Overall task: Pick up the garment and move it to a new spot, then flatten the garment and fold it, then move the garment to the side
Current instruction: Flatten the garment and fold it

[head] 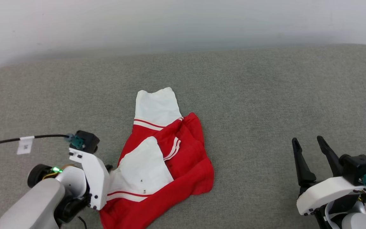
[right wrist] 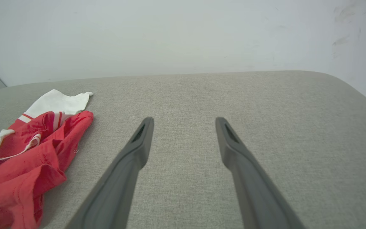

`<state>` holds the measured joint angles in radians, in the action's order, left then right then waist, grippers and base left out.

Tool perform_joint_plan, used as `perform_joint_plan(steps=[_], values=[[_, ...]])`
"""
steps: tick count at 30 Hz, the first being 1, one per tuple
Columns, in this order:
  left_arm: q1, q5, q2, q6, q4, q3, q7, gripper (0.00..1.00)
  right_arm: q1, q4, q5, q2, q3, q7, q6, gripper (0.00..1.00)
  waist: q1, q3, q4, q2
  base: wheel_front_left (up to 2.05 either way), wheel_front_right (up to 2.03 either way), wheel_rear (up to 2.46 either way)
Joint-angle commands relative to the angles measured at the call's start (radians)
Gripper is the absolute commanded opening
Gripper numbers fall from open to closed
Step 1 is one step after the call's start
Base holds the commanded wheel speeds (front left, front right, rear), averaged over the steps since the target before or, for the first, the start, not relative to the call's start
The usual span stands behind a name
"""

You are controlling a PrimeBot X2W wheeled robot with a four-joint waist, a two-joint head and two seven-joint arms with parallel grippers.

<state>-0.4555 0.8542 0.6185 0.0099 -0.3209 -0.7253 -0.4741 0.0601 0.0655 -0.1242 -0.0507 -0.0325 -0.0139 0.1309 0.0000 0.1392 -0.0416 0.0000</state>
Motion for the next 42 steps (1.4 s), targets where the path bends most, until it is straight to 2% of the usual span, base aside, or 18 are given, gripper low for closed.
perform_joint_plan(steps=[1,4,11,15,20,23,27,28,29,34,35,36,42], values=[[-0.002,-0.005,0.017,0.011,0.016,0.015,0.017,0.0,-0.005,0.0,-0.003,0.001,-0.001,0.001,0.0,1.0,0.0,-0.014,0.014,0.0,0.0,0.0,0.0],[0.008,-0.001,0.04,0.047,0.064,0.055,0.059,0.0,-0.014,-0.001,-0.004,0.001,-0.003,0.003,0.0,1.0,0.0,-0.028,0.031,0.0,0.0,0.0,0.0],[0.089,0.035,0.103,0.161,0.166,0.159,0.131,0.0,-0.024,-0.012,-0.001,0.001,-0.007,0.008,0.0,1.0,0.0,-0.045,0.063,0.0,0.0,0.0,0.0],[0.213,0.103,0.12,0.236,0.173,0.233,0.182,0.0,-0.033,-0.018,0.0,0.001,-0.006,0.014,0.0,1.0,0.0,-0.051,0.068,0.0,0.0,0.0,0.0],[0.427,0.213,0.099,0.318,0.149,0.333,0.27,0.0,-0.045,-0.022,0.0,0.001,-0.012,0.017,0.0,1.0,0.0,-0.058,0.069,0.0,0.0,0.0,0.0],[0.538,0.262,0.079,0.344,0.15,0.367,0.302,0.0,-0.054,-0.026,0.001,0.001,-0.017,0.021,0.0,1.0,0.0,-0.064,0.072,0.0,0.0,0.0,0.0],[0.595,0.275,0.057,0.342,0.166,0.356,0.311,0.0,-0.057,-0.031,0.006,0.001,-0.024,0.028,0.0,1.0,0.0,-0.074,0.077,0.0,0.0,0.0,0.0],[0.596,0.274,0.045,0.333,0.171,0.349,0.314,0.36,-0.06,-0.032,0.007,0.001,-0.025,0.029,0.0,1.0,0.0,-0.079,0.079,0.0,0.0,0.0,0.0],[0.59,0.267,0.038,0.329,0.174,0.343,0.324,1.0,-0.063,-0.032,0.008,0.001,-0.025,0.03,0.0,1.0,0.0,-0.084,0.08,0.0,0.0,0.0,0.0],[0.545,0.217,0.025,0.318,0.186,0.334,0.386,1.0,-0.071,-0.036,0.012,0.001,-0.022,0.038,0.0,1.0,0.0,-0.114,0.081,0.0,0.0,0.0,0.0],[0.525,0.172,0.023,0.325,0.193,0.33,0.437,1.0,-0.083,-0.037,0.012,0.001,-0.021,0.043,0.0,1.0,0.0,-0.13,0.079,0.0,0.0,0.0,0.0],[0.525,0.172,0.023,0.325,0.193,0.33,0.437,1.0,-0.083,-0.037,0.012,0.001,-0.021,0.043,0.0,1.0,0.0,-0.13,0.079,0.0,0.0,0.0,0.0],[0.453,0.041,0.003,0.341,0.248,0.312,0.592,1.0,-0.105,-0.053,0.015,0.001,-0.022,0.056,0.0,1.0,0.0,-0.155,0.072,0.0,0.0,0.0,0.0]])
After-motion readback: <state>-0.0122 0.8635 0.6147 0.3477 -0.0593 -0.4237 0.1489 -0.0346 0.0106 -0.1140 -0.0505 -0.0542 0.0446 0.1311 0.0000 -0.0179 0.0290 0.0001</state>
